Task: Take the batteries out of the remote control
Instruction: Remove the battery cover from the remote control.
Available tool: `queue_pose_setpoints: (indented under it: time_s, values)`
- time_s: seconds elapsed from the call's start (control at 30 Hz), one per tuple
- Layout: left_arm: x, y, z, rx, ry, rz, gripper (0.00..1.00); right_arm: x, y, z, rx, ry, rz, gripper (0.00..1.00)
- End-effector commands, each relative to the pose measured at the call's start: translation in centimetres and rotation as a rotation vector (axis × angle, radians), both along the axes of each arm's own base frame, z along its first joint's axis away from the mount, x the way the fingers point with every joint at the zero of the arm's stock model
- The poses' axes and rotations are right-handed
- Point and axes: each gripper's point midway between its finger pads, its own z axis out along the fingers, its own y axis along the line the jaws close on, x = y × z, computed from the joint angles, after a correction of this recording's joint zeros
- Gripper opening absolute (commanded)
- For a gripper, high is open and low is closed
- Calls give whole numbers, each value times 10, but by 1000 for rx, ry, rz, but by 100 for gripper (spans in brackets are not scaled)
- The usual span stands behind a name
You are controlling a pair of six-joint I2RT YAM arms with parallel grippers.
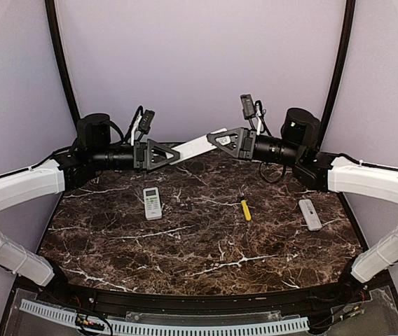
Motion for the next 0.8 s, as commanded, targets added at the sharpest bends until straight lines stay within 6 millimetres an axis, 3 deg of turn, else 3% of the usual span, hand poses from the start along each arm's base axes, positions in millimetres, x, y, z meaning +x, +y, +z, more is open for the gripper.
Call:
queue_pose_setpoints:
  time_s: [0.0,0.77]
  values:
    - [-1,1,16,-23,-46,10,61,-6,0,26,58,-52,8,0]
    - [-7,1,17,-64,-44,-9,33,3,-4,17,38,24,-48,0]
